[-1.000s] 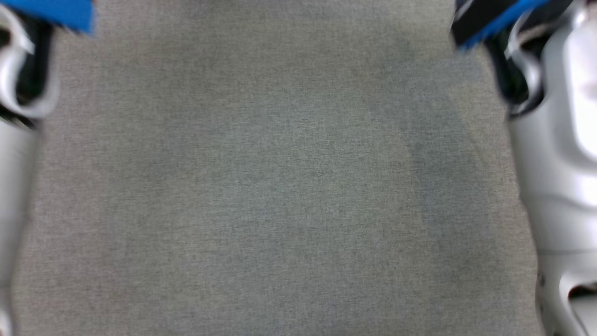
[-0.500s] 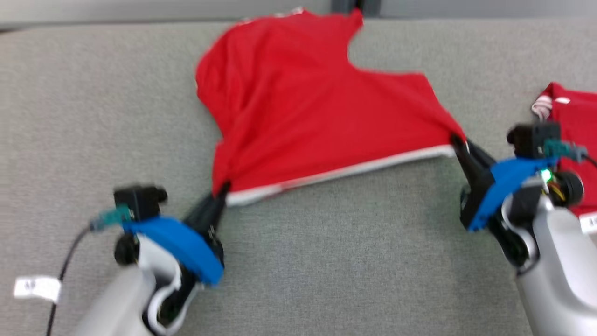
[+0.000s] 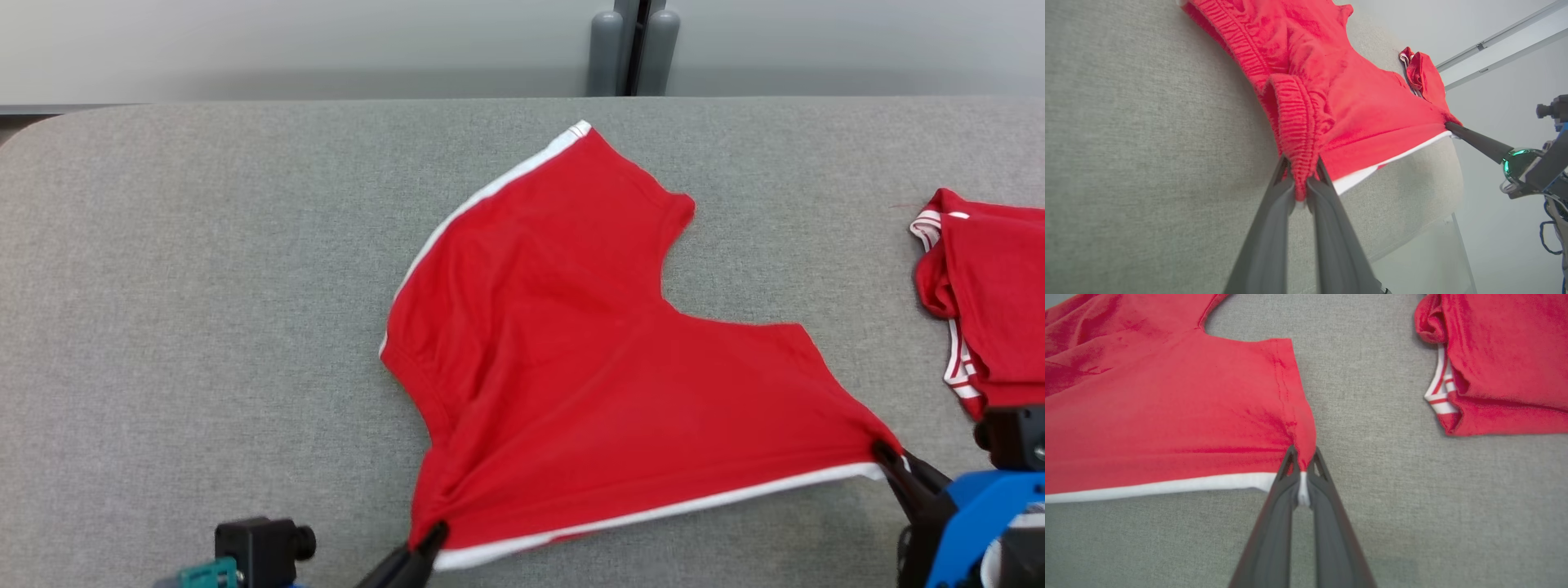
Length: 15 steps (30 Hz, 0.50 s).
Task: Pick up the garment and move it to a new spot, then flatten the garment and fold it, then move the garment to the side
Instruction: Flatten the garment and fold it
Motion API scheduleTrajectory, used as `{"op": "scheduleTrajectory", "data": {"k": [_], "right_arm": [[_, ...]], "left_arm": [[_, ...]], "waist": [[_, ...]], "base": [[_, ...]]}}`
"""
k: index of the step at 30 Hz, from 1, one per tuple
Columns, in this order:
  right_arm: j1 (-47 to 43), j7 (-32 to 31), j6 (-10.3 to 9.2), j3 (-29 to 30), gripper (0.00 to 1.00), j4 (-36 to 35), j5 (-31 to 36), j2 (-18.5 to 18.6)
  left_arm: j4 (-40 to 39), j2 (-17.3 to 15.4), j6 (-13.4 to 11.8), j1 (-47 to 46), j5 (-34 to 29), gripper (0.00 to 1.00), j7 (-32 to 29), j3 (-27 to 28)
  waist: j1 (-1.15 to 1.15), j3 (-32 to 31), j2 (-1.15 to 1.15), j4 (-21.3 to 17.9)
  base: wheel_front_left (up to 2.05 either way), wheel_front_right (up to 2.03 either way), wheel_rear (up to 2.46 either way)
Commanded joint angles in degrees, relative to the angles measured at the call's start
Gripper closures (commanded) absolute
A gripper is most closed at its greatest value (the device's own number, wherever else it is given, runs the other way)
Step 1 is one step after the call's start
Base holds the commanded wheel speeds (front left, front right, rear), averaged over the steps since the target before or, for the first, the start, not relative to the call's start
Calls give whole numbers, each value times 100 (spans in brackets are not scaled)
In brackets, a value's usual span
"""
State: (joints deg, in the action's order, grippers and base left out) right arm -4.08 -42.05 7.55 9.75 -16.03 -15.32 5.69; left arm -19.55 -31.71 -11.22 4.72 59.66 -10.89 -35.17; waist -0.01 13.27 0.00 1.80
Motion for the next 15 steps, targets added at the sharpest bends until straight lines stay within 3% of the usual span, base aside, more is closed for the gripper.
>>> {"op": "scheduleTrajectory", "data": {"k": [1,7,15], "right_arm": [[-148,-119,-9,109,100,-204,75,-24],[76,-269,-5,88,100,-704,183,-129],[1797,84,-5,-535,100,105,180,179]], "left_arm": [[-146,-62,-89,105,30,100,-45,22],[-461,84,-113,-83,85,100,-110,16],[214,550,158,-1206,291,100,-101,334]], "waist": [[1,8,0,12],[1,35,0,83],[1,299,0,333]], "base": [[0,0,0],[0,0,0],[0,0,0]]}}
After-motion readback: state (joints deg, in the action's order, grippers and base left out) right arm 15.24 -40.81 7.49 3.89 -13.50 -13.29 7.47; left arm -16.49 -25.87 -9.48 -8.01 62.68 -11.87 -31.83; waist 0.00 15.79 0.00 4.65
